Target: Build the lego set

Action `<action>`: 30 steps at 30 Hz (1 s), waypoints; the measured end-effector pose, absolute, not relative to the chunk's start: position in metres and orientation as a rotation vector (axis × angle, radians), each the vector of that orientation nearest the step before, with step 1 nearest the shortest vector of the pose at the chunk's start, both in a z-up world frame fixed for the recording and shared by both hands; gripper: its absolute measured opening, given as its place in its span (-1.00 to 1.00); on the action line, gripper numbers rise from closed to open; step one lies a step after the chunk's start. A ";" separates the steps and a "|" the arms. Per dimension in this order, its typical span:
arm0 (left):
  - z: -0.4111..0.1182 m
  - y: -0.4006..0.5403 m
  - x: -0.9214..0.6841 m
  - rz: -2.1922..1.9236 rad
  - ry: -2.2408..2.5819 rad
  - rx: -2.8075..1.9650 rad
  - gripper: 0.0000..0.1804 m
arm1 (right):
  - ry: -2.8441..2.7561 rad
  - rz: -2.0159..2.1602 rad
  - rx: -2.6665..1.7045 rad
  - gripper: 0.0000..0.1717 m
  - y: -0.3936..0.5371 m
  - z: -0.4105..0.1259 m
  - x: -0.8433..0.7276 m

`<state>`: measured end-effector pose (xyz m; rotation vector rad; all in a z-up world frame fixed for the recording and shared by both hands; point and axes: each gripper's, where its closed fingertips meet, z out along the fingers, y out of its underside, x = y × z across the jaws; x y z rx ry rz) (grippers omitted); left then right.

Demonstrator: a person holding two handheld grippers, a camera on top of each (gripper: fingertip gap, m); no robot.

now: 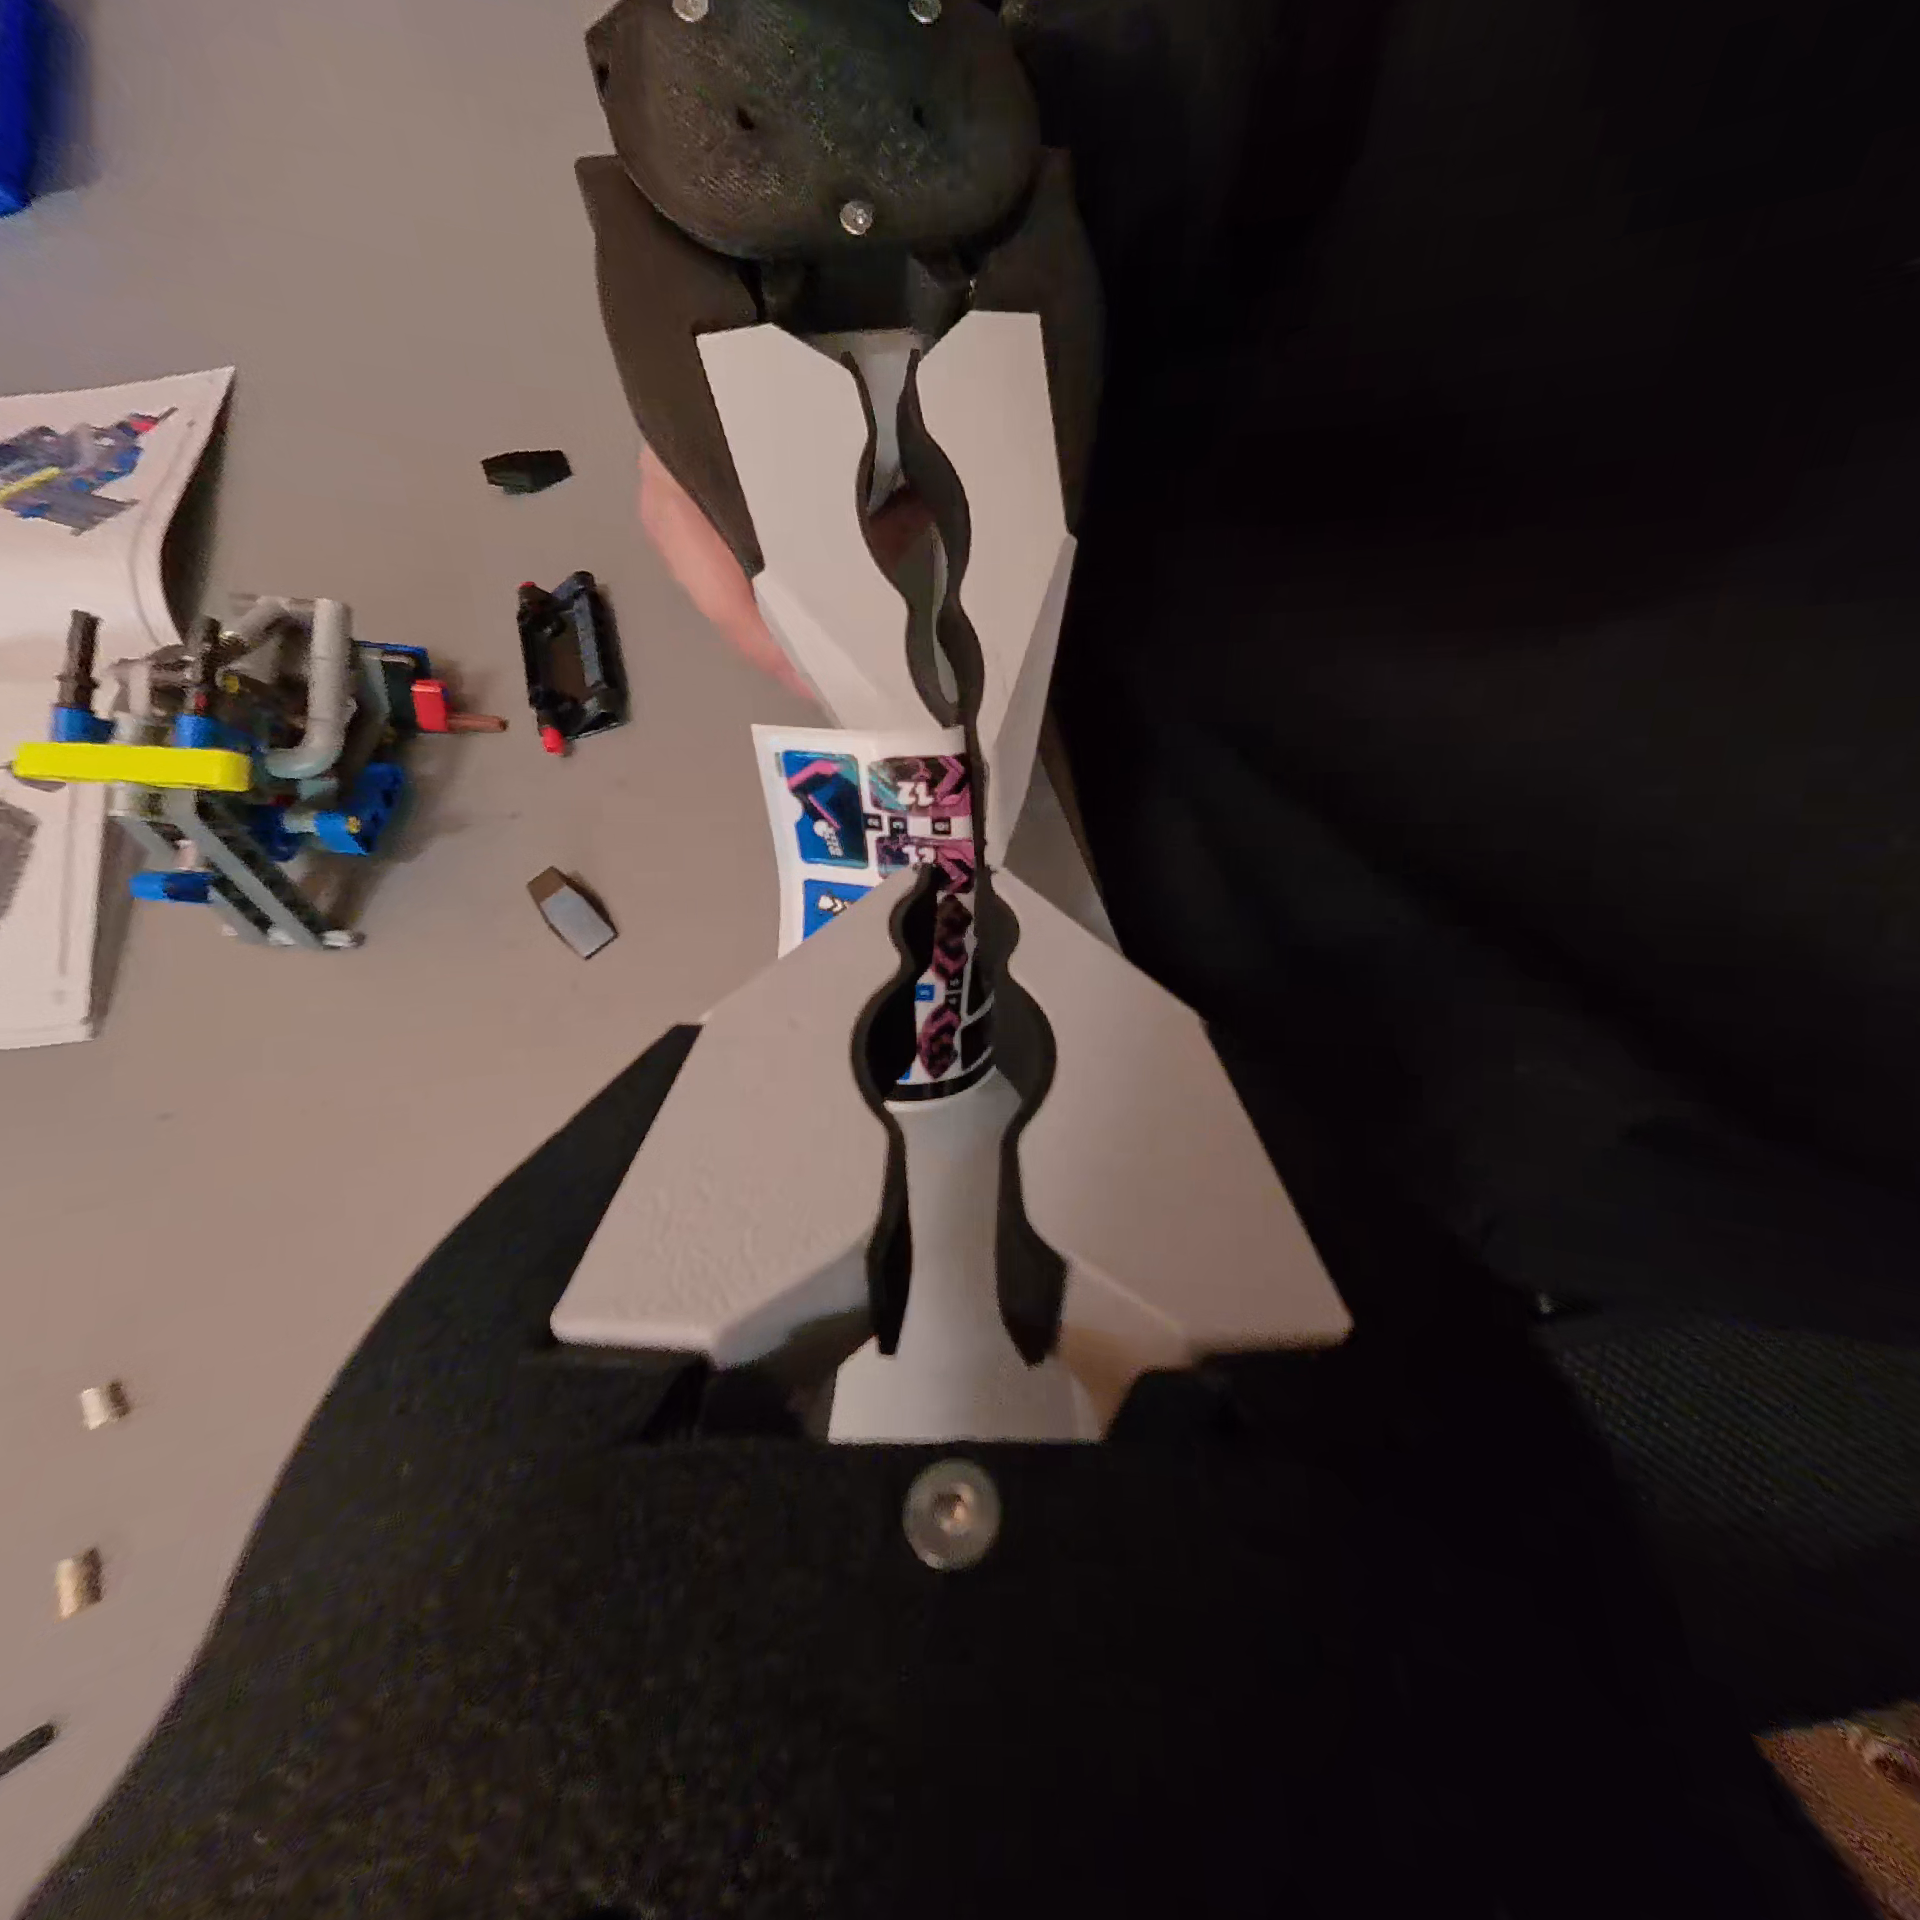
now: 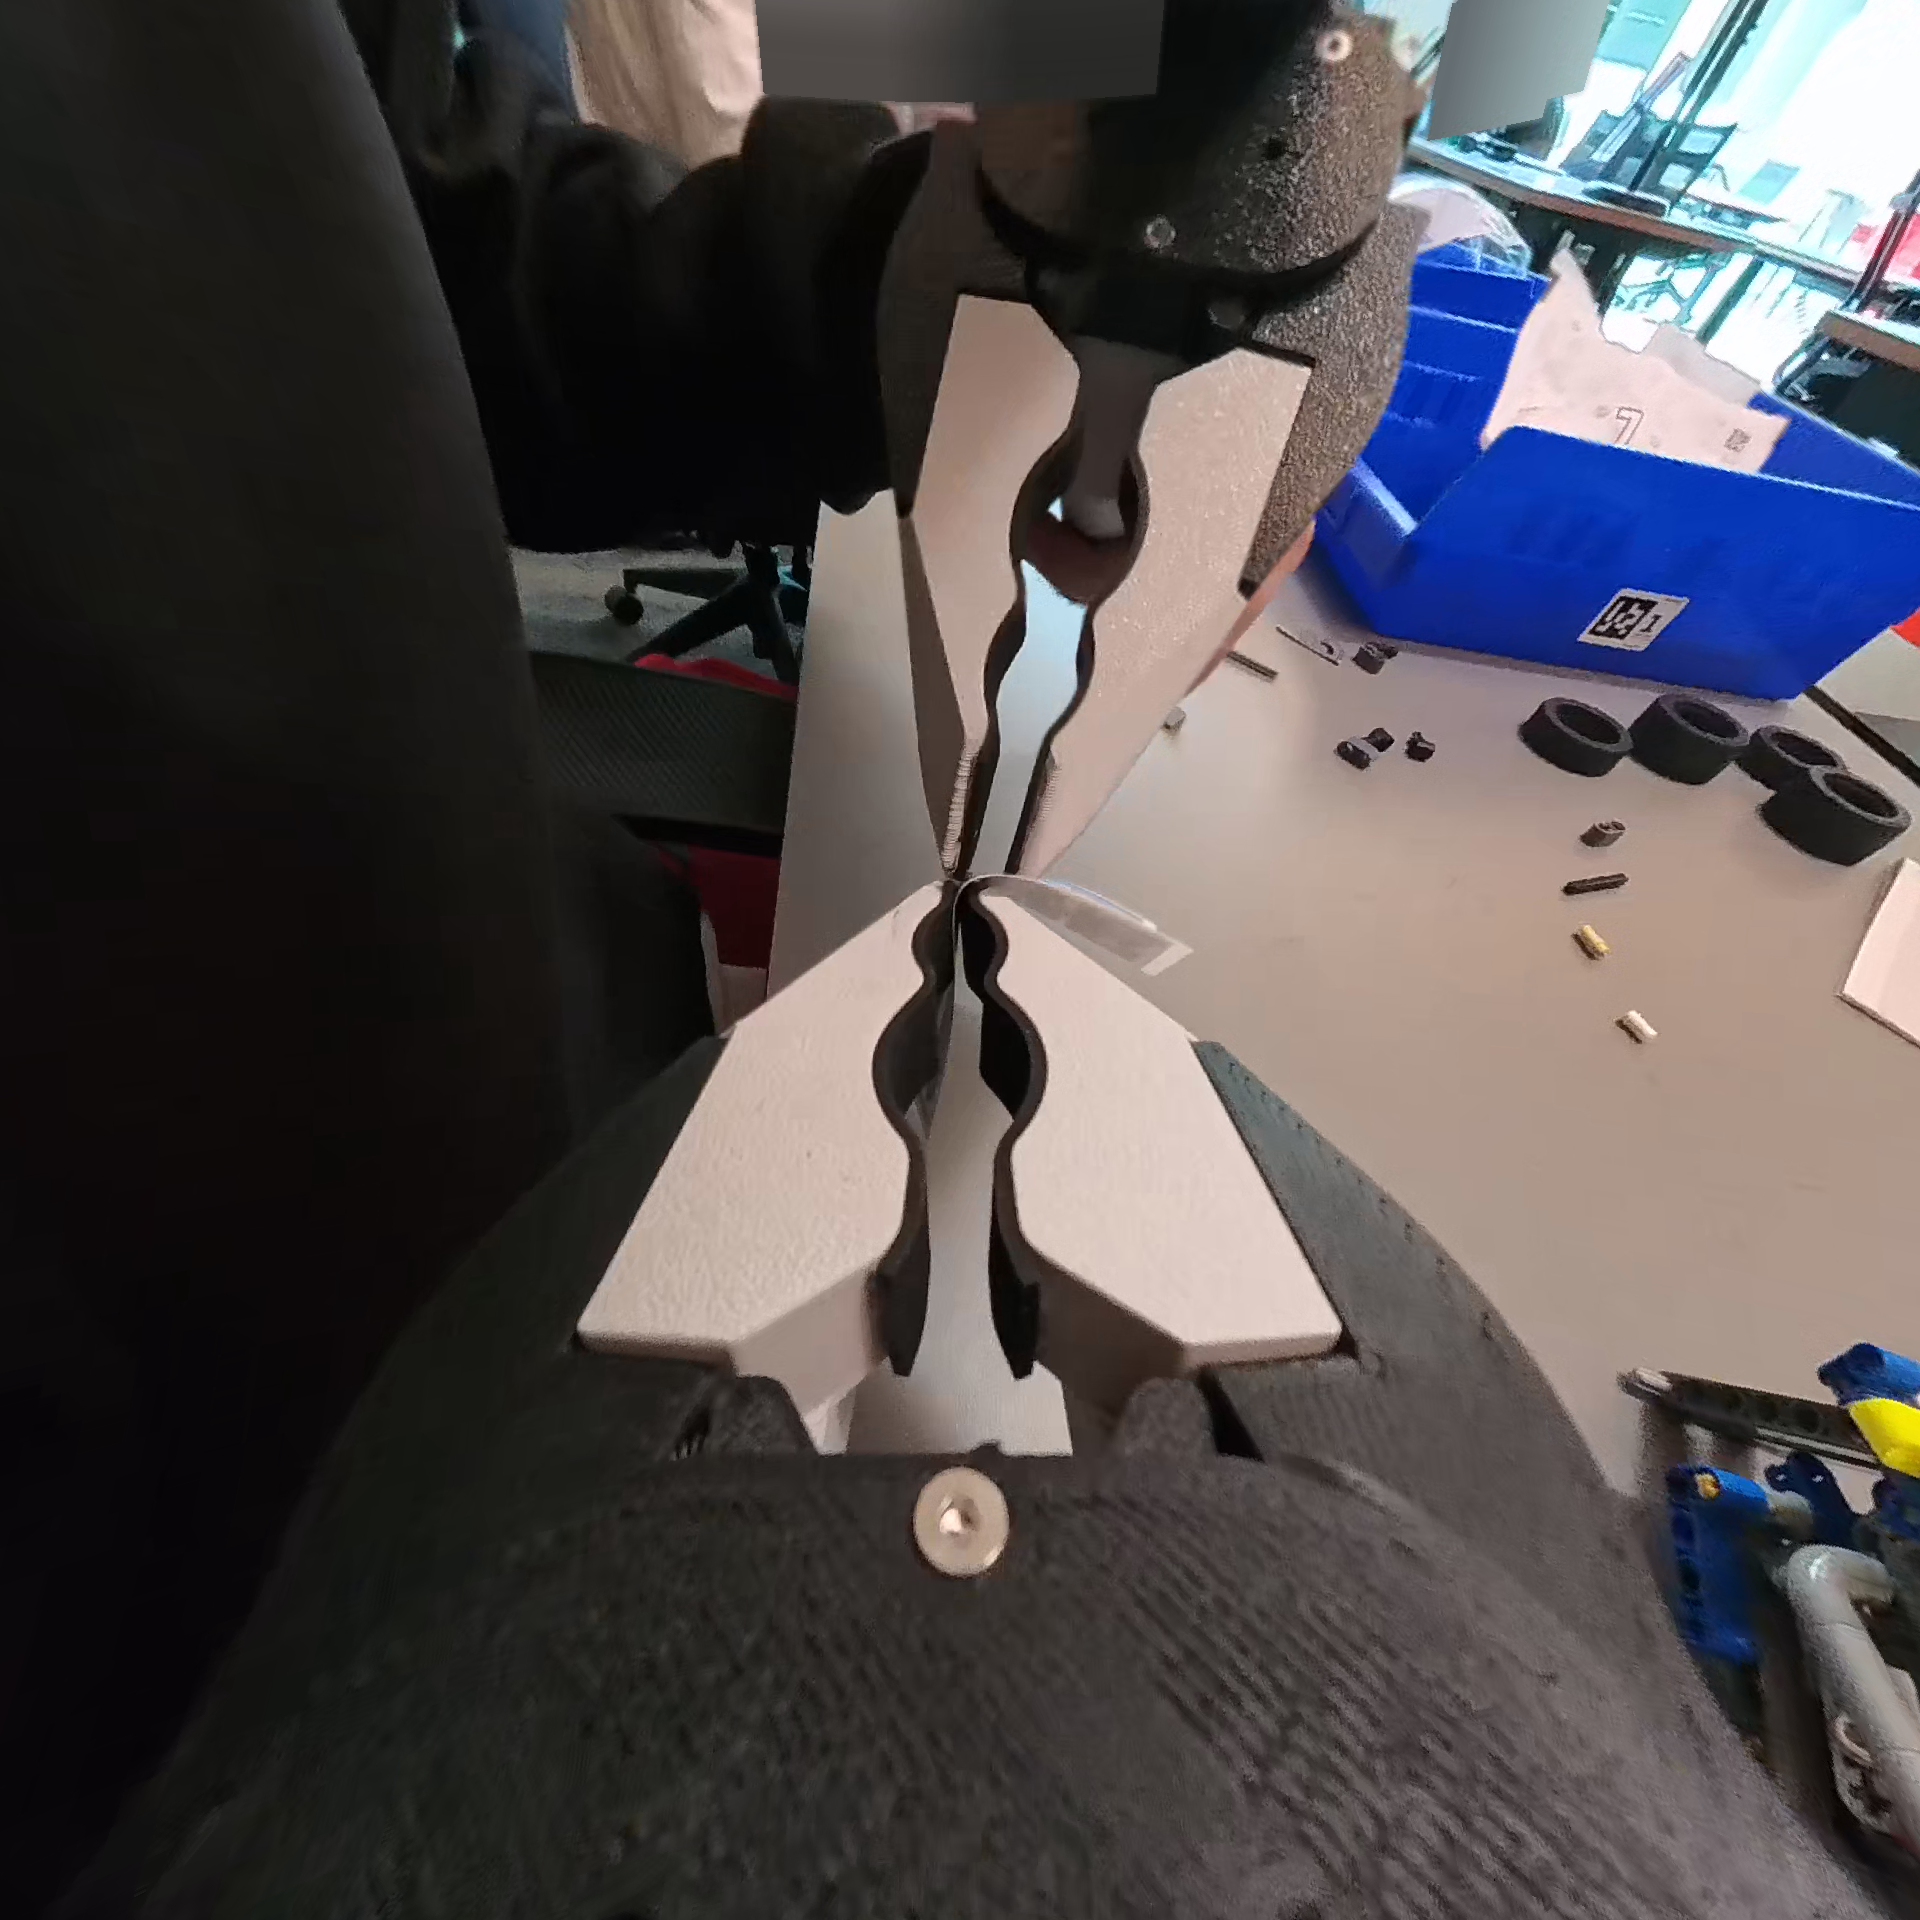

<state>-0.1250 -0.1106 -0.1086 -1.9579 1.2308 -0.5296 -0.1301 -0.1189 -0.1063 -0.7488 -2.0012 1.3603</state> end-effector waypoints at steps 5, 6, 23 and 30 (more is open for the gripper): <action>-0.109 -0.116 -0.121 -0.673 1.212 -1.960 -0.97 | -2.023 1.343 -0.682 -1.00 -0.124 -0.107 -0.127; -0.109 -0.116 -0.121 -0.685 1.209 -1.961 -0.97 | -2.026 1.336 -0.678 -1.00 -0.124 -0.108 -0.127; -0.104 -0.108 -0.131 -0.682 1.093 -1.929 -1.00 | -2.005 1.332 -0.771 -1.00 -0.112 -0.112 -0.130; -0.086 -0.101 -0.152 -0.678 0.921 -1.864 -1.00 | -1.923 1.446 -1.013 -1.00 -0.098 -0.112 -0.138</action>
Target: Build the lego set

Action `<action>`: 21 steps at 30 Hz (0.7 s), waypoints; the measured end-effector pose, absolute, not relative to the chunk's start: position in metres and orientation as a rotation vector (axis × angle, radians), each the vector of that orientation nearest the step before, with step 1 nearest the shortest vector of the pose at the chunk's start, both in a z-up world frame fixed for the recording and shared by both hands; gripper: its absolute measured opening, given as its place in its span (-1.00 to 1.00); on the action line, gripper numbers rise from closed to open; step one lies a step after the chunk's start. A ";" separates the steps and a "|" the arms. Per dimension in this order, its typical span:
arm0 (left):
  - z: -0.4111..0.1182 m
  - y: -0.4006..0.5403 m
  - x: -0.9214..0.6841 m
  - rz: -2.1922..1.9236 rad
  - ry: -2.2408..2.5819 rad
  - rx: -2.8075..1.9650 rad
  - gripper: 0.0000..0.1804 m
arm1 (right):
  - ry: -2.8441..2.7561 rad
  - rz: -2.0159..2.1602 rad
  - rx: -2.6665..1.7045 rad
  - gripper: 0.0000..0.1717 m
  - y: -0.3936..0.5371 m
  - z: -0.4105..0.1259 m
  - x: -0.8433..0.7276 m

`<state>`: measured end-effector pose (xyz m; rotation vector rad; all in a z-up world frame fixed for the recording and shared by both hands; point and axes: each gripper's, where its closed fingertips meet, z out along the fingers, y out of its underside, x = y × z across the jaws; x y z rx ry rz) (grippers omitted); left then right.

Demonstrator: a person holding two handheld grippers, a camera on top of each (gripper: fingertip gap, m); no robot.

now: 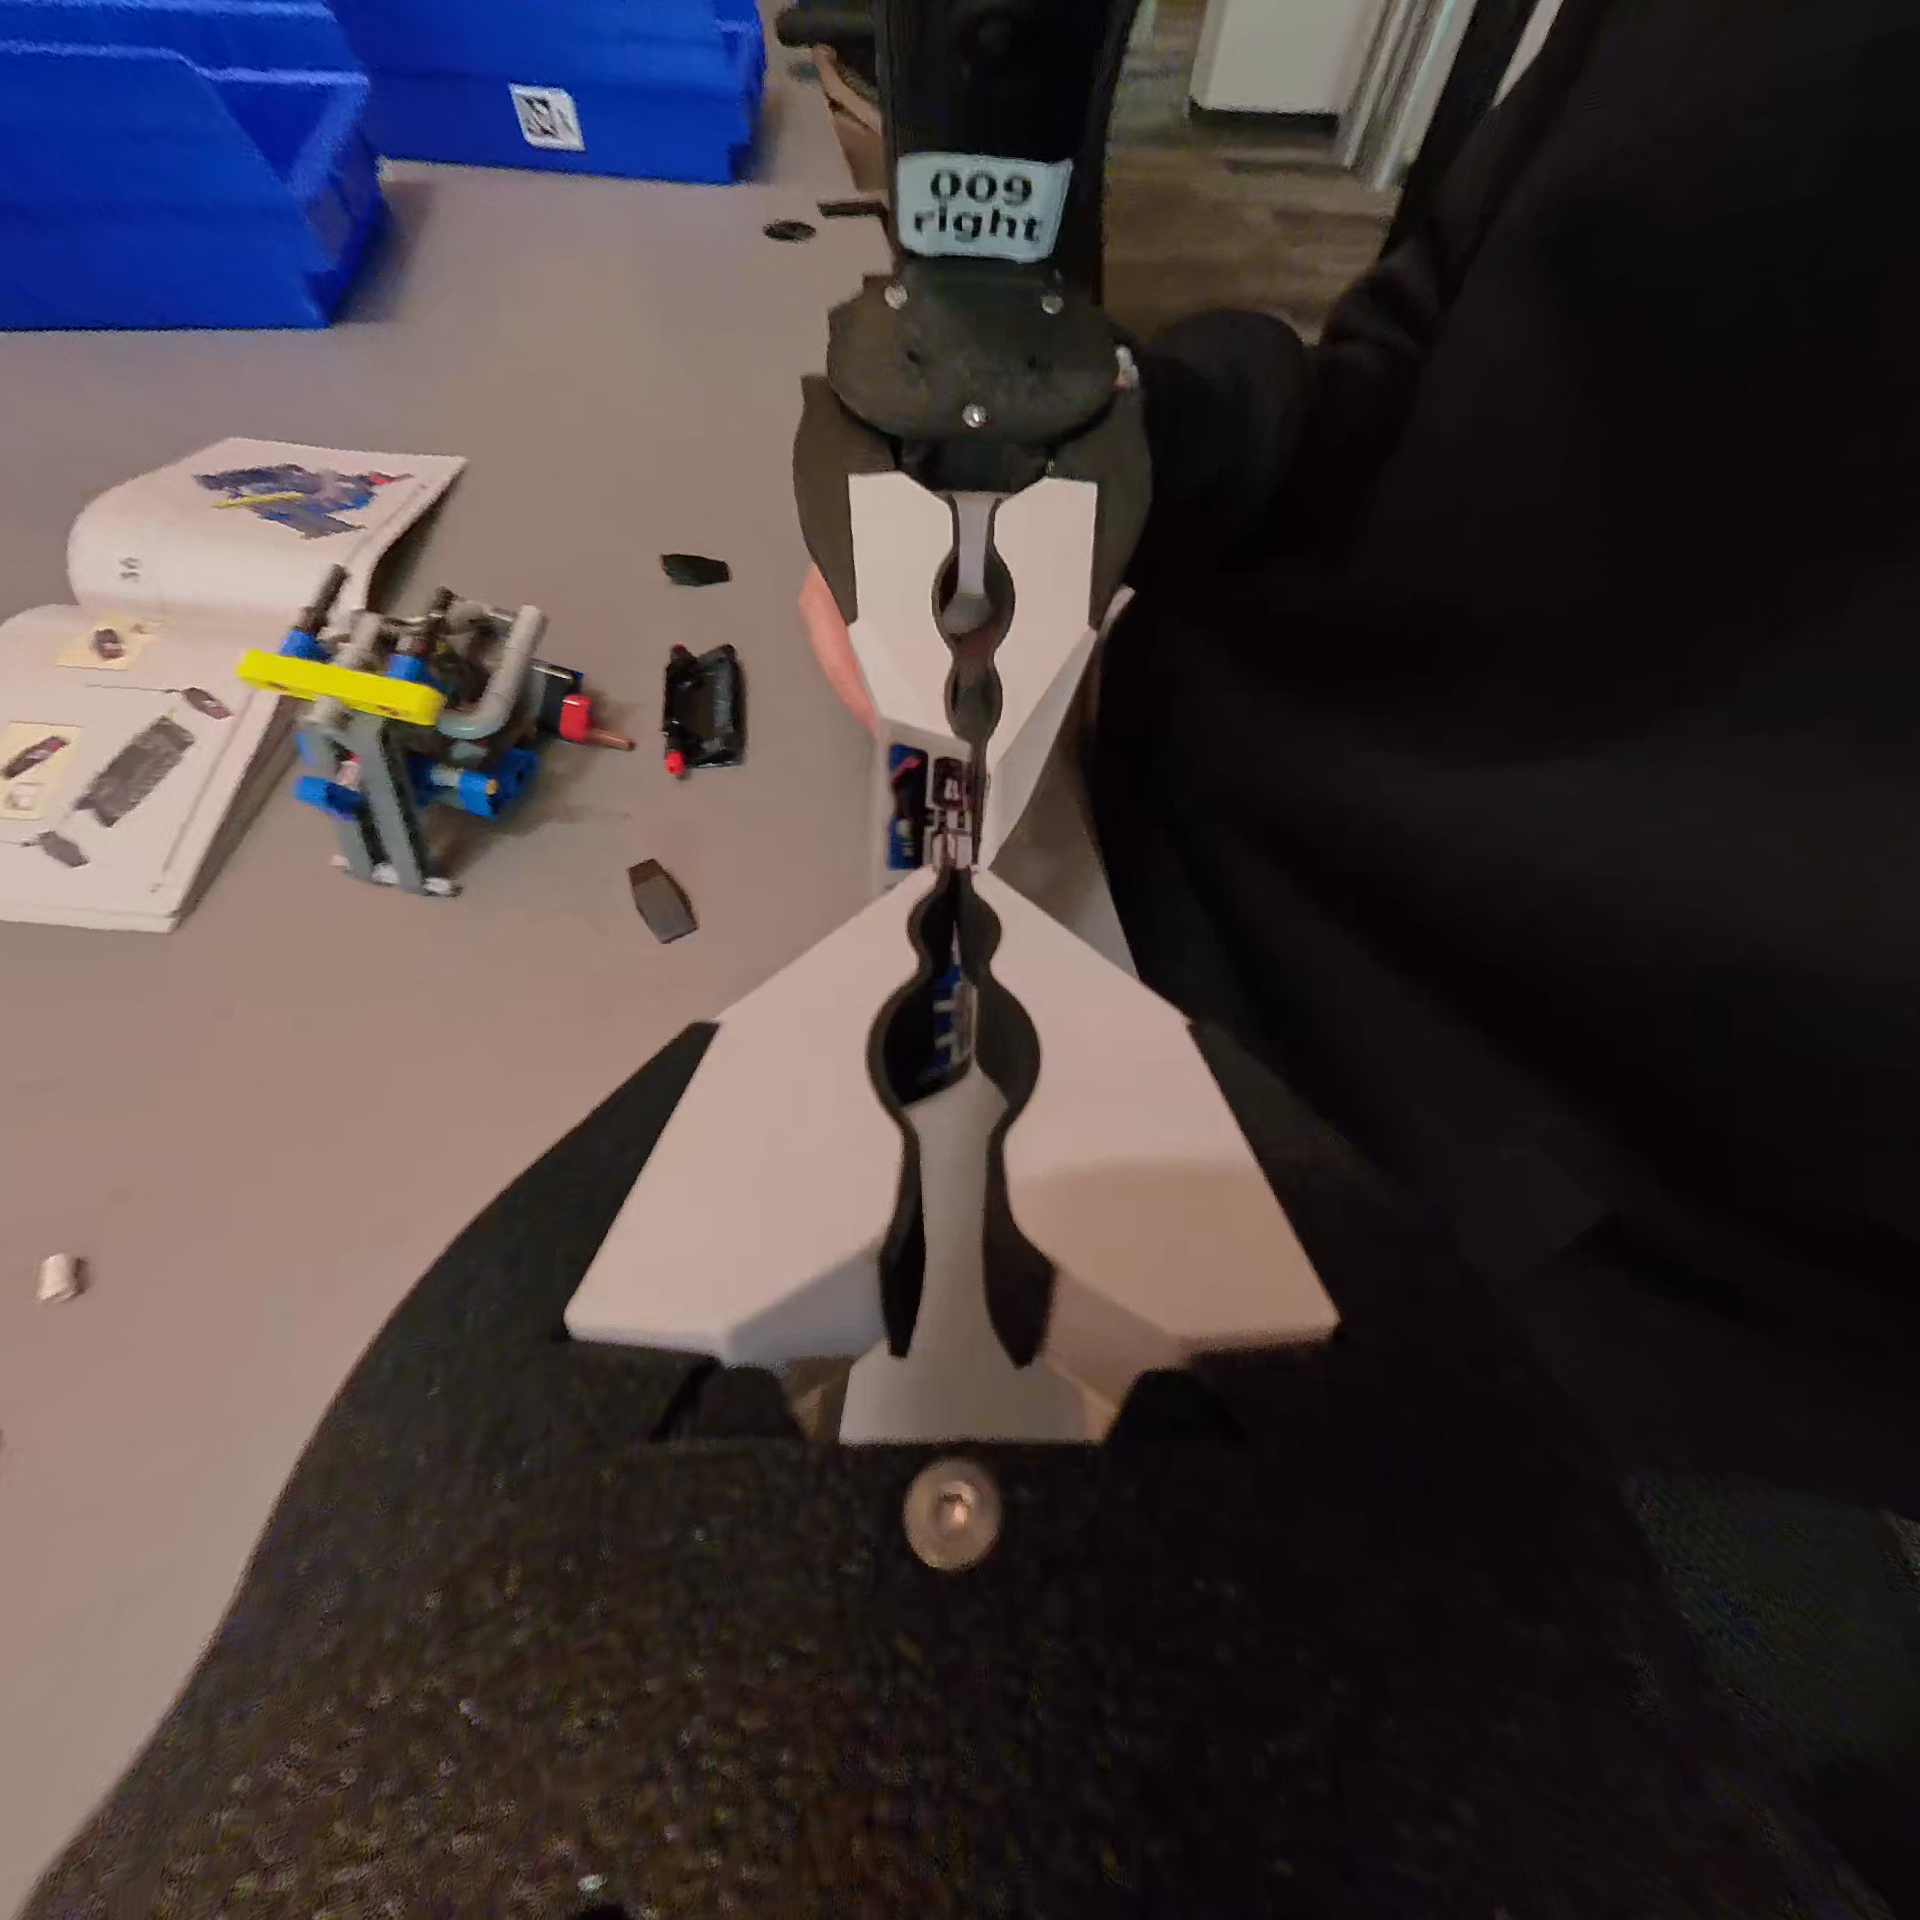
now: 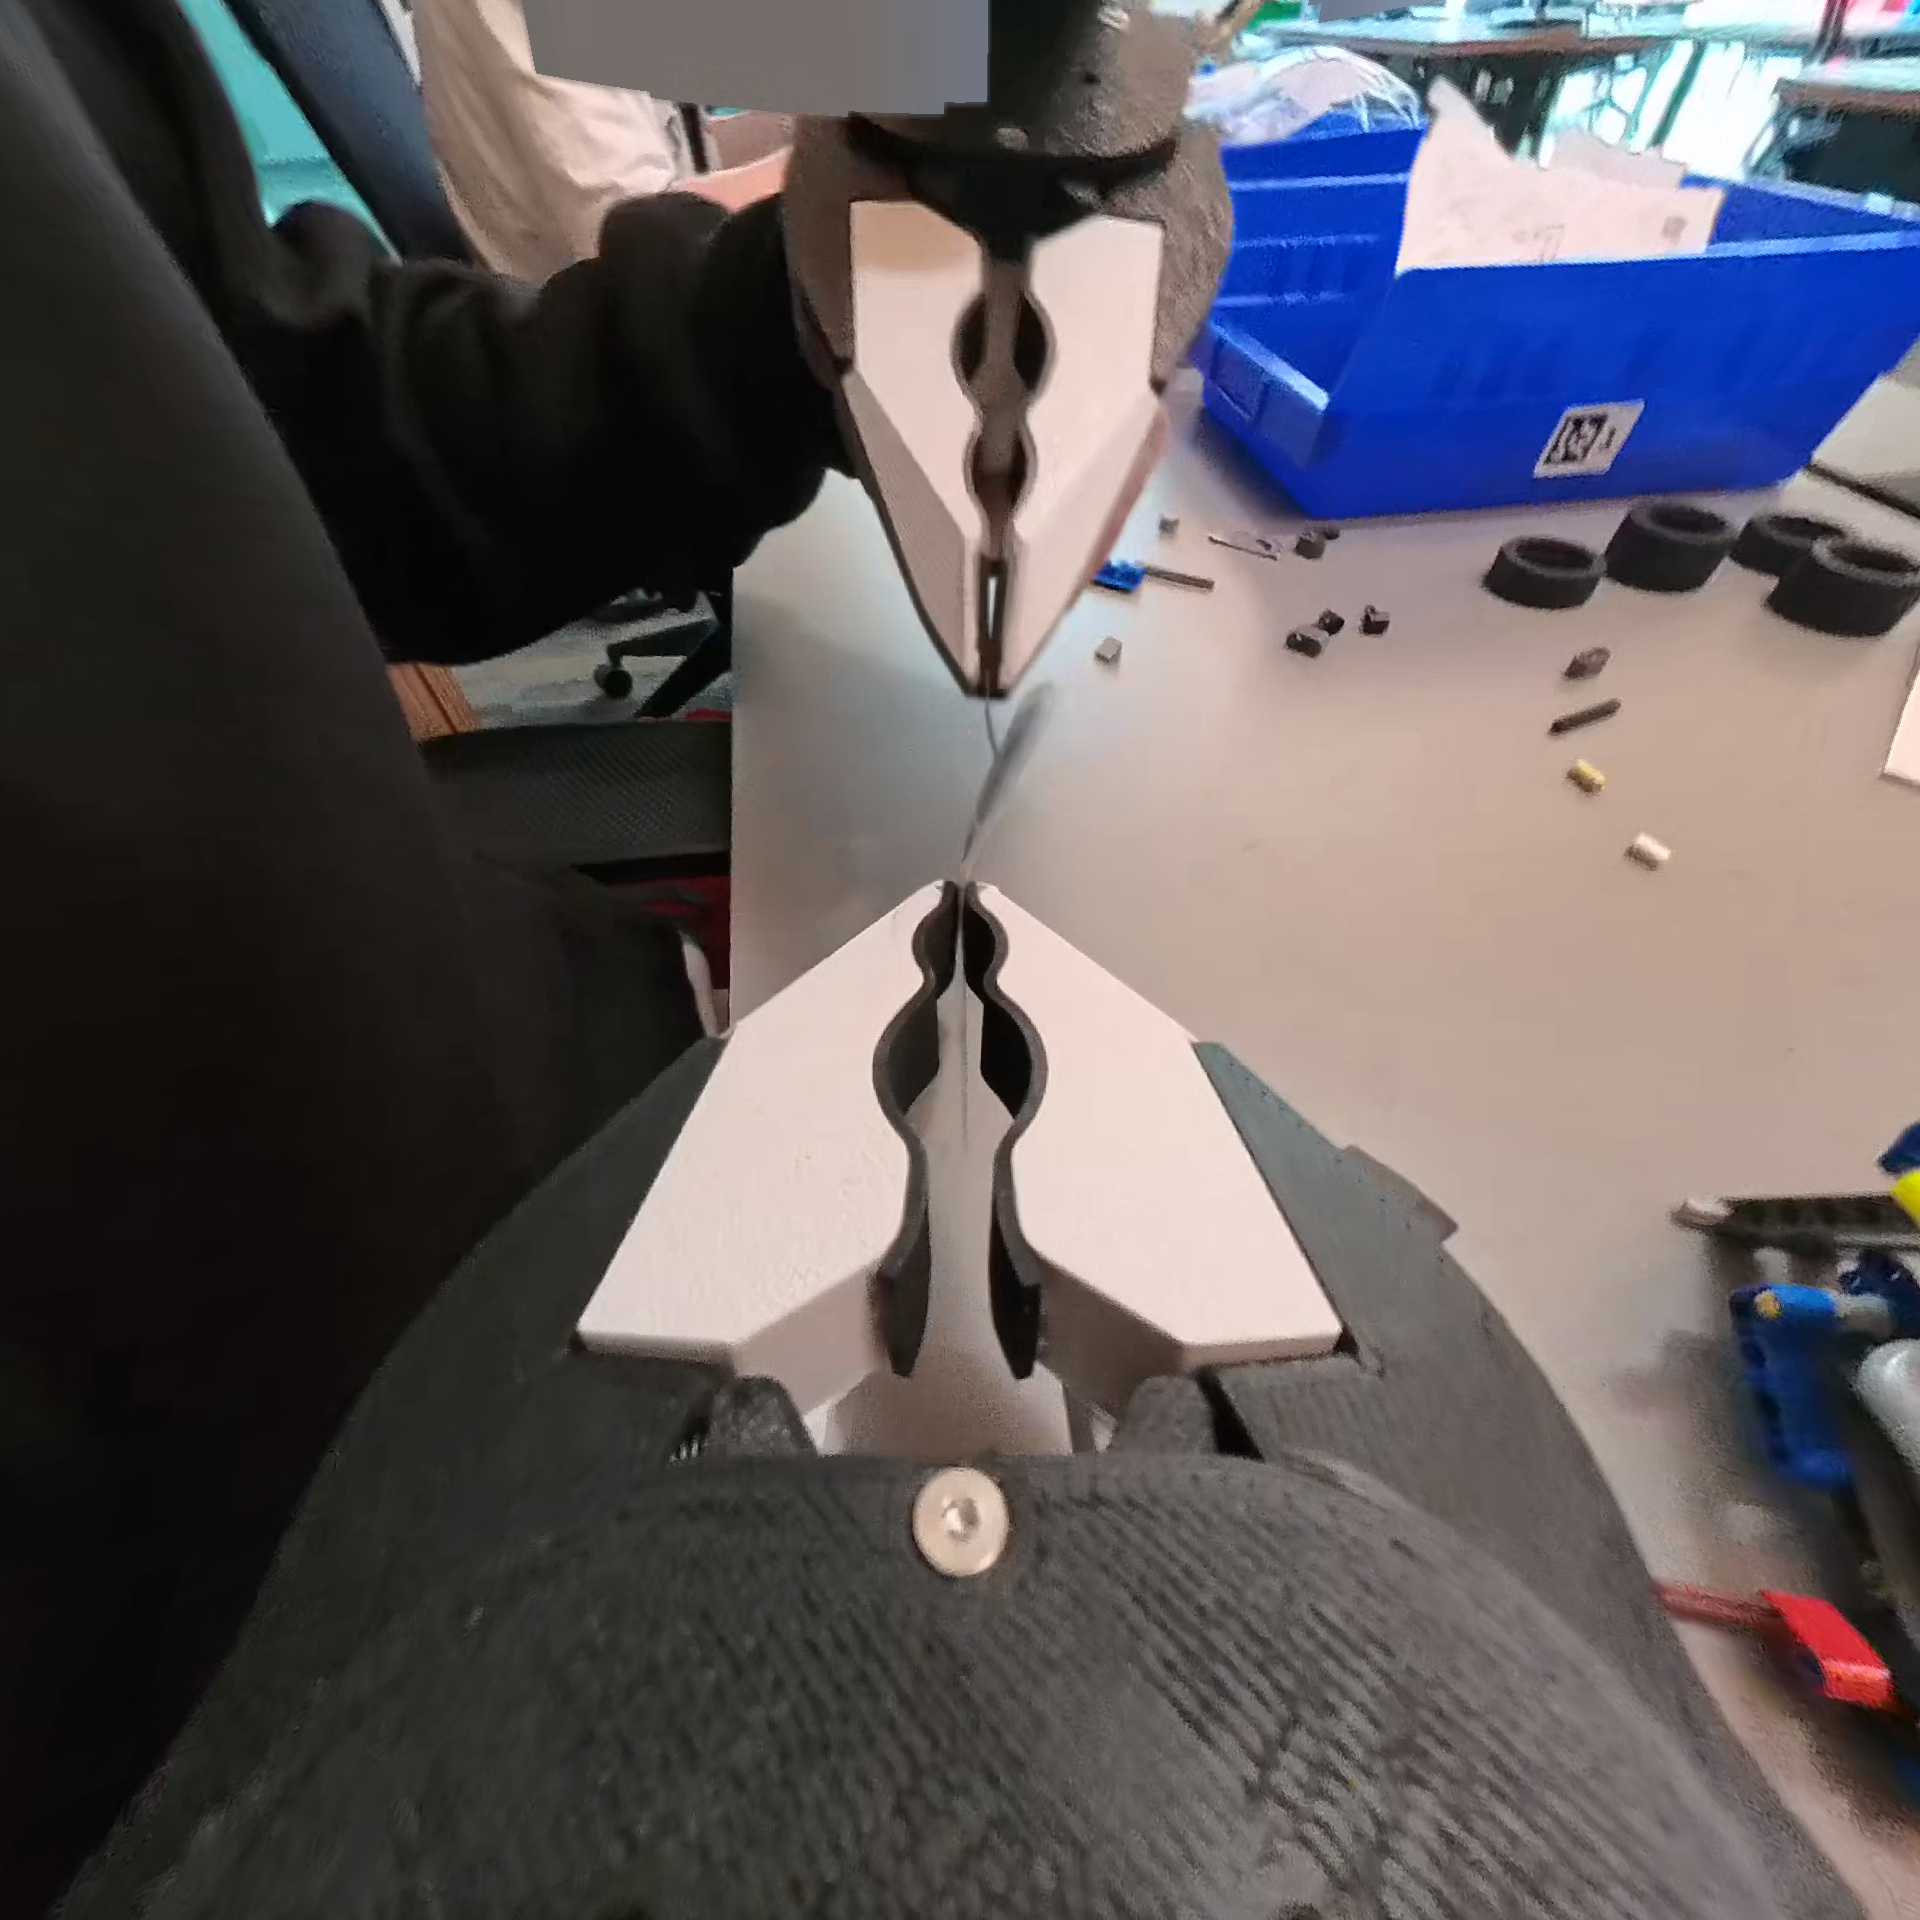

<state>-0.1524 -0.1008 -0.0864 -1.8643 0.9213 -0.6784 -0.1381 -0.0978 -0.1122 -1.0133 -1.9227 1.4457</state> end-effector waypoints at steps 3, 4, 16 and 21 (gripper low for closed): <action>-0.073 -0.098 -0.170 -0.625 0.837 -1.821 -1.00 | -1.936 1.437 -1.154 -1.00 -0.090 -0.118 -0.148; -0.066 -0.098 -0.177 -0.616 0.804 -1.798 -1.00 | -1.957 1.416 -1.194 -1.00 -0.088 -0.119 -0.154; -0.062 -0.100 -0.303 -0.257 0.207 -1.771 -1.00 | -2.233 0.921 -1.391 -0.42 -0.032 -0.156 -0.292; -0.073 -0.092 -0.301 0.250 0.275 -1.784 -1.00 | -2.034 1.060 -1.328 -0.33 -0.035 -0.109 -0.275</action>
